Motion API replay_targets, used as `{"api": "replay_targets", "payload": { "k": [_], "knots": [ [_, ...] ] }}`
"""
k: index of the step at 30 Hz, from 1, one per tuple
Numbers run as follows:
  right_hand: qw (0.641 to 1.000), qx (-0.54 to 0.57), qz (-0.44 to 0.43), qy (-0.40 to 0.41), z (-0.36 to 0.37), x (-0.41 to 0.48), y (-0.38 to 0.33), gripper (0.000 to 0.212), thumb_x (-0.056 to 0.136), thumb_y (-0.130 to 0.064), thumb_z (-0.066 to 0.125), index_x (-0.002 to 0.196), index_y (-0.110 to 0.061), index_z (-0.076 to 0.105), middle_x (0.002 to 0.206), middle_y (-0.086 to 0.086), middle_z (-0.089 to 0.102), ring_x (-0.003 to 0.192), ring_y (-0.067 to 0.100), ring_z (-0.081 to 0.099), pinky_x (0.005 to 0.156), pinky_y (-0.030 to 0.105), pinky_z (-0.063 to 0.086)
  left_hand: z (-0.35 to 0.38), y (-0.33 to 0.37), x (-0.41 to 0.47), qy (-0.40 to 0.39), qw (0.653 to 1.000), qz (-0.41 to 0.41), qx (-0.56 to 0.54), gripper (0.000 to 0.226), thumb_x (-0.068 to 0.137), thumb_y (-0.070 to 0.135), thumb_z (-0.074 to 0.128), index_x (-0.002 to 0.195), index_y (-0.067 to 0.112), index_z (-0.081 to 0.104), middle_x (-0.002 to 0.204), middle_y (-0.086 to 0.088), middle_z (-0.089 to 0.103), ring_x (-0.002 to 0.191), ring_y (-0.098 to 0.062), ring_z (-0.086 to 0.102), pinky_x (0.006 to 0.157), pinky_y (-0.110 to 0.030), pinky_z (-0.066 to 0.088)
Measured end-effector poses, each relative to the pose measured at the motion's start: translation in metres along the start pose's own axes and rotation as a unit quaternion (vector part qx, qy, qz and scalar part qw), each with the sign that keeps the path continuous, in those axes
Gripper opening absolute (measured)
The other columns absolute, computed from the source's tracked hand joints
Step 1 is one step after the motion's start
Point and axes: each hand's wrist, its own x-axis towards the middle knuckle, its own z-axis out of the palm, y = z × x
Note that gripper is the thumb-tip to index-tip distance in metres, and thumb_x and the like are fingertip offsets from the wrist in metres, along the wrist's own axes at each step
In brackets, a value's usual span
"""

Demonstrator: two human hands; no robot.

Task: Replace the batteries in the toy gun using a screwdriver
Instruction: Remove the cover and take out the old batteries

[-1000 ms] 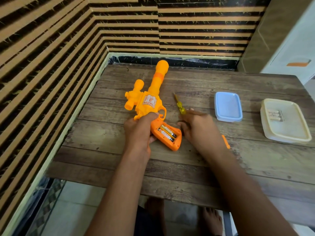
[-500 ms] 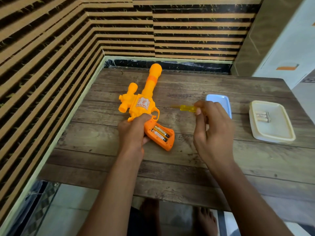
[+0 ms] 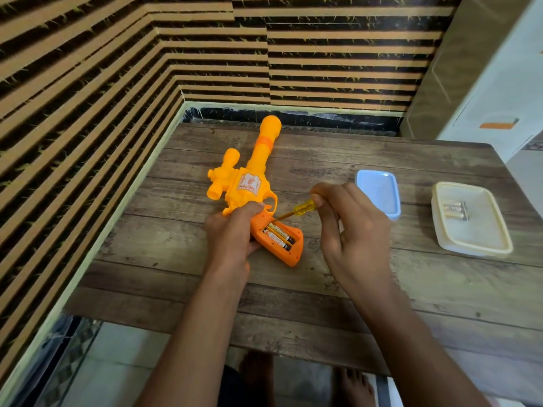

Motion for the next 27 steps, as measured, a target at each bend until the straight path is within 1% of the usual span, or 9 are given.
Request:
{"api": "replay_targets", "payload": {
  "k": [3, 6, 9, 11, 13, 16, 19, 23, 27],
  "knots": [
    [0.999, -0.015, -0.026, -0.010, 0.002, 0.001, -0.004, 0.015, 0.099, 0.001, 0.063, 0.111, 0.000, 0.072, 0.087, 0.010, 0.062, 0.075, 0.024, 0.059, 0.068, 0.033, 0.046, 0.000, 0.001, -0.001, 0.000, 1.000, 0.000, 0.002, 0.015, 0.083, 0.012, 0.079, 0.095, 0.016, 0.072, 0.095, -0.012, 0.080, 0.085, -0.030, 0.079, 0.063, -0.037, 0.063],
    [1.000, -0.008, -0.021, -0.004, 0.002, 0.002, -0.007, 0.014, 0.101, -0.007, 0.065, 0.112, -0.002, 0.071, 0.089, 0.008, 0.066, 0.075, 0.021, 0.061, 0.069, 0.029, 0.047, 0.001, 0.001, -0.002, 0.001, 1.000, 0.002, -0.002, 0.015, 0.083, 0.011, 0.079, 0.094, 0.017, 0.071, 0.095, -0.012, 0.080, 0.085, -0.030, 0.079, 0.062, -0.036, 0.063],
    [0.999, 0.021, 0.050, 0.008, 0.003, 0.002, -0.008, 0.017, 0.101, -0.024, 0.068, 0.104, -0.007, 0.071, 0.079, -0.001, 0.067, 0.069, 0.010, 0.059, 0.063, 0.025, 0.046, 0.001, 0.002, -0.003, 0.002, 1.000, 0.000, -0.006, 0.014, 0.083, 0.011, 0.079, 0.093, 0.017, 0.071, 0.092, -0.011, 0.080, 0.082, -0.029, 0.079, 0.058, -0.034, 0.061],
    [0.994, 0.044, 0.097, 0.026, 0.005, 0.002, -0.007, 0.021, 0.100, -0.032, 0.069, 0.095, -0.011, 0.070, 0.067, -0.004, 0.061, 0.063, 0.014, 0.056, 0.056, 0.022, 0.041, 0.001, 0.002, -0.004, 0.002, 1.000, -0.002, -0.009, 0.014, 0.083, 0.010, 0.078, 0.093, 0.017, 0.071, 0.092, -0.012, 0.079, 0.081, -0.028, 0.078, 0.059, -0.034, 0.061],
    [0.987, 0.071, 0.136, 0.039, 0.009, 0.004, -0.006, 0.024, 0.099, -0.035, 0.068, 0.091, -0.013, 0.068, 0.063, -0.003, 0.059, 0.061, 0.015, 0.056, 0.052, 0.023, 0.040, 0.001, 0.002, -0.004, 0.001, 1.000, -0.002, -0.010, 0.014, 0.084, 0.010, 0.078, 0.094, 0.016, 0.071, 0.091, -0.012, 0.079, 0.079, -0.028, 0.078, 0.058, -0.034, 0.062],
    [0.979, 0.097, 0.174, 0.039, 0.015, 0.008, -0.003, 0.028, 0.097, -0.041, 0.067, 0.089, -0.014, 0.064, 0.065, -0.001, 0.061, 0.059, 0.013, 0.058, 0.055, 0.034, 0.047, 0.001, 0.002, -0.003, 0.006, 1.000, 0.000, -0.008, 0.016, 0.084, 0.010, 0.078, 0.098, 0.014, 0.072, 0.090, -0.011, 0.079, 0.078, -0.027, 0.079, 0.058, -0.034, 0.063],
    [0.980, 0.109, 0.165, 0.030, 0.020, 0.008, 0.000, 0.023, 0.096, -0.038, 0.071, 0.093, -0.016, 0.062, 0.069, -0.001, 0.067, 0.063, 0.014, 0.068, 0.058, 0.043, 0.054, 0.000, 0.001, -0.002, 0.006, 1.000, 0.000, -0.006, 0.016, 0.084, 0.011, 0.078, 0.097, 0.016, 0.072, 0.092, -0.011, 0.079, 0.080, -0.027, 0.079, 0.059, -0.034, 0.063],
    [0.979, 0.144, 0.141, 0.017, 0.022, 0.001, 0.005, 0.014, 0.099, -0.030, 0.069, 0.096, -0.019, 0.061, 0.077, -0.003, 0.068, 0.062, 0.021, 0.070, 0.055, 0.051, 0.055, 0.002, 0.000, -0.002, 0.004, 1.000, 0.000, -0.010, 0.013, 0.084, 0.010, 0.077, 0.094, 0.017, 0.071, 0.089, -0.011, 0.079, 0.073, -0.024, 0.078, 0.058, -0.033, 0.062],
    [0.973, 0.180, 0.146, 0.006, 0.025, 0.004, 0.009, 0.014, 0.097, -0.032, 0.068, 0.096, -0.023, 0.057, 0.080, 0.000, 0.067, 0.063, 0.030, 0.067, 0.056, 0.054, 0.053, 0.000, -0.001, 0.000, 0.000, 1.000, 0.005, -0.015, 0.013, 0.084, 0.010, 0.077, 0.094, 0.017, 0.071, 0.086, -0.009, 0.079, 0.072, -0.022, 0.078, 0.056, -0.033, 0.062]
  ]
}}
